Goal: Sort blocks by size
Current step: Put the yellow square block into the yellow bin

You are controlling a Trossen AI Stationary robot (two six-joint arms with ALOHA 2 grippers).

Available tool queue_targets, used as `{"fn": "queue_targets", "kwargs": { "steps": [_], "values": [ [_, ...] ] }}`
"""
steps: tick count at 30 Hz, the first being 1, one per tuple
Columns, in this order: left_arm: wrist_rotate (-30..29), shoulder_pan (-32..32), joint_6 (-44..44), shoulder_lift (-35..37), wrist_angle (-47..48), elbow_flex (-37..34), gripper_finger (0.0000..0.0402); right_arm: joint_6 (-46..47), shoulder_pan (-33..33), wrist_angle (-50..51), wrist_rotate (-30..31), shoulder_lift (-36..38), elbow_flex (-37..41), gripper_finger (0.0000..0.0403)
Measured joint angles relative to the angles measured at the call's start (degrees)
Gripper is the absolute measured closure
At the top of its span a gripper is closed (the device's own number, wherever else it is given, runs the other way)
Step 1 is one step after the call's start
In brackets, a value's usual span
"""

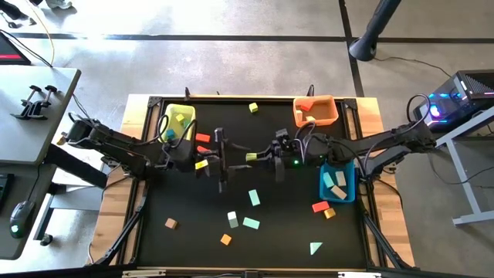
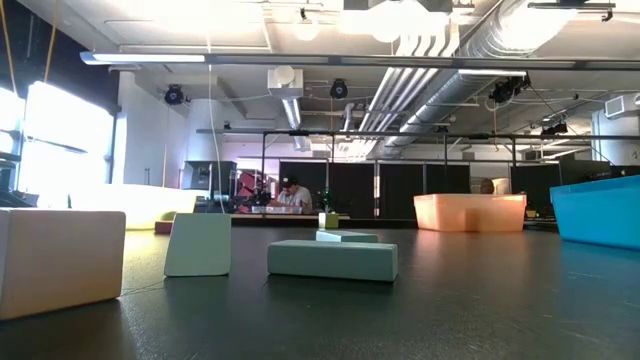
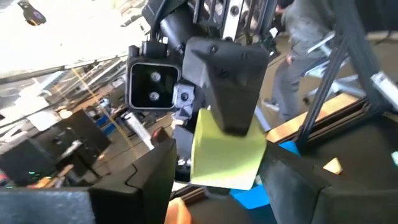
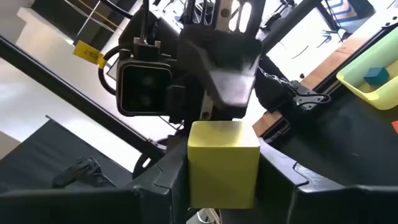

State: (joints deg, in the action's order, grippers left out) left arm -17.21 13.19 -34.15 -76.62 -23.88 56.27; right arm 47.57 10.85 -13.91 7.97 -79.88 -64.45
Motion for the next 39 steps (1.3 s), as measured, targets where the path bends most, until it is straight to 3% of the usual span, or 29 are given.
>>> {"fn": "queue_targets", "kwargs": {
  "steps": [17,22,29,39],
  "values": [
    [2.0,-1.6,2.3,0.0,-0.4,0.0,0.0254,0.6,-0.8,-0.1,0.8,0.0,0.0,0.0275],
    [4.7,-3.3,4.2,-1.2,-1.2,0.0,0.0237,0.7,-0.8,0.1,1.0,0.1,0.0,0.0275],
    [4.1,-3.3,6.2,-4.0,-4.9,0.8,0.0201,1.3,-0.7,-0.4,0.5,0.0,0.0,0.0275],
    [3.2,-1.8,3.6,-4.2,-5.8,1.2,0.0261,1.6,-0.7,0.0,0.5,0.0,0.0,0.0261]
  ]
}}
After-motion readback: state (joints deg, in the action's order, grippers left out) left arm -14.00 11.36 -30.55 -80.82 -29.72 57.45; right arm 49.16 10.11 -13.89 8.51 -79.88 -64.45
